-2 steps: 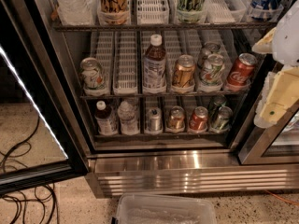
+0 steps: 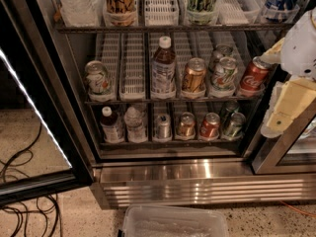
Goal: Pick water bottle from bottom shelf of fridge
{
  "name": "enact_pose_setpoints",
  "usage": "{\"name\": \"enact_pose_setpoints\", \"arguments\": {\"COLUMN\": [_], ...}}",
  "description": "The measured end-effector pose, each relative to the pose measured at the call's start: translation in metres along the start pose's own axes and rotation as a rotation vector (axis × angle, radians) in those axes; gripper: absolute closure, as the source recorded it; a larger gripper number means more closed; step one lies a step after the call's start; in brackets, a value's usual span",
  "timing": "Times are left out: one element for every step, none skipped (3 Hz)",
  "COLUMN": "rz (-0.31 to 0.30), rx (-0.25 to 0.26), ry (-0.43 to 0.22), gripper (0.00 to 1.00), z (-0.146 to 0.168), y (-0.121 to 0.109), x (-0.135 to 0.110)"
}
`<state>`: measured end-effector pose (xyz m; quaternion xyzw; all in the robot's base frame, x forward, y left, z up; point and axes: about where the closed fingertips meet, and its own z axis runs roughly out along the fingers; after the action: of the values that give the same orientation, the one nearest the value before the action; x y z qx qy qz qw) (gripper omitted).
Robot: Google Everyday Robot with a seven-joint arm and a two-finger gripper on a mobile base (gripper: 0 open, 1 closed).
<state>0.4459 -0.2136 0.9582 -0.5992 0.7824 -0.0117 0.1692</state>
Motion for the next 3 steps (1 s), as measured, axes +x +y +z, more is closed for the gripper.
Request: {"name": "enact_pose_setpoints", "arguments": {"rz": [0.000,0.018,0.074], "rx": [0.000,-0.006,0.000], "ry": [0.000,-0.094,-0.231], "gripper": [0.00,0.00,0.00], "z": [0.000,0.019,0.048], "y": [0.000,-0.005,0.006], "x": [0.000,-0.008,-0.024]}}
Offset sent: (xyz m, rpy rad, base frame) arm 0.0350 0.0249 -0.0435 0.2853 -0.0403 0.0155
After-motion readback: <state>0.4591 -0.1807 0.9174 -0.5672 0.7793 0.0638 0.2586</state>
